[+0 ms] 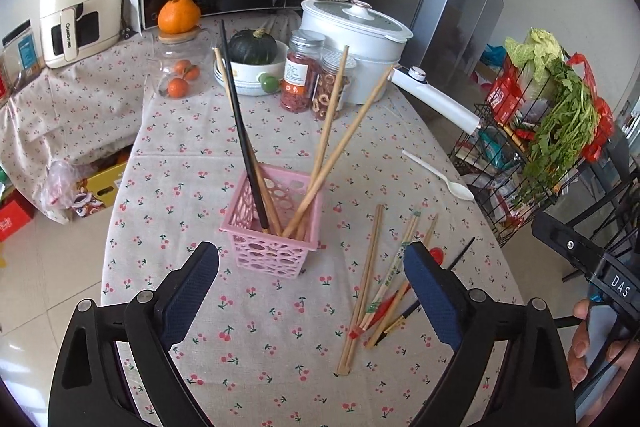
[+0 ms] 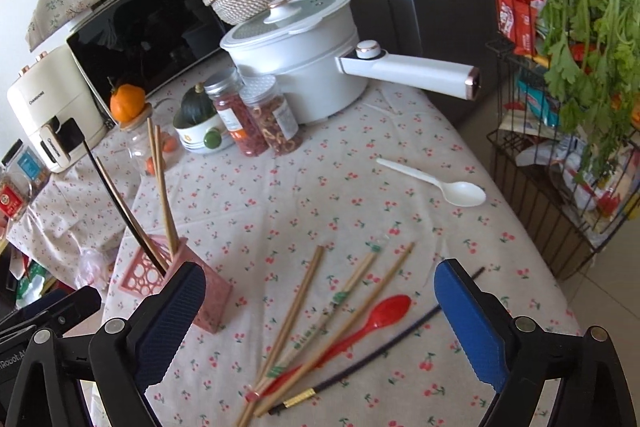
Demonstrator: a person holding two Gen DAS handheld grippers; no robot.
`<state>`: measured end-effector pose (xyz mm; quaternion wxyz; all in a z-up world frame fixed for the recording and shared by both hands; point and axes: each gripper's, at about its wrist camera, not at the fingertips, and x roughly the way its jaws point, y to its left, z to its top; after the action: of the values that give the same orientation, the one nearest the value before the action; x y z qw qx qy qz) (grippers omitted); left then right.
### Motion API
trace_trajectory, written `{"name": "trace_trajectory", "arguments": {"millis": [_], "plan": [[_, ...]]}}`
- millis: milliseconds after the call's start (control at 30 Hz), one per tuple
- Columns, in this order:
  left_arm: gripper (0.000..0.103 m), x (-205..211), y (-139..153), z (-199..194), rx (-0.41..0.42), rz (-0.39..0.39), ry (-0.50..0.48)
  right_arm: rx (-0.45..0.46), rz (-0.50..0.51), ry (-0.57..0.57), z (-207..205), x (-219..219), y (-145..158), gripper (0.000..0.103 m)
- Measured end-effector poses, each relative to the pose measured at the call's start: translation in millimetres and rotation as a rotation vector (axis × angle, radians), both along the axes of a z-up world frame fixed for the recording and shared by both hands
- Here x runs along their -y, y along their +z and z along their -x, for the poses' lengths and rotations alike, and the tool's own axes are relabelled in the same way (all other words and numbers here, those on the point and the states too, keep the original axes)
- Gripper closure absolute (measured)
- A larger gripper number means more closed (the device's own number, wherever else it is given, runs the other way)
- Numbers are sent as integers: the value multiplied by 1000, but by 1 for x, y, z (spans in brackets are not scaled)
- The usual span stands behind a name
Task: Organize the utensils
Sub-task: 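Move the left tool to the wooden chopstick pair and close on it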
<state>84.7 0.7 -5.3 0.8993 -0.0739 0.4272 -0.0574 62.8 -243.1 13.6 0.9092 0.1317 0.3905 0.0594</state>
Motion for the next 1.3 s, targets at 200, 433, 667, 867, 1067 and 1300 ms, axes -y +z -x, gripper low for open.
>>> {"name": "trace_trajectory", "arguments": {"millis": [200,433,667,867,1067,1300], "plan": [[8,44,-3,11,3,-79,-82,-68,10,-46,10,27,-10,6],[8,81,-11,6,-38,-72,-135,-100,-56,-138,14,64,-17,6],[8,113,-19,-15,-109,-73,-196,-131,-114,-229,8,92,-27,6],[23,130,-41,-52,-194,-41,-223,-170,-132,-243,-6,105,-41,6],[55,140,-77,-94,-271,-99,-202,-267,-102,-217,-27,100,-70,6],[70,138,-117,-123,-324,-176,-181,-316,-98,-178,-44,89,-82,6]]}}
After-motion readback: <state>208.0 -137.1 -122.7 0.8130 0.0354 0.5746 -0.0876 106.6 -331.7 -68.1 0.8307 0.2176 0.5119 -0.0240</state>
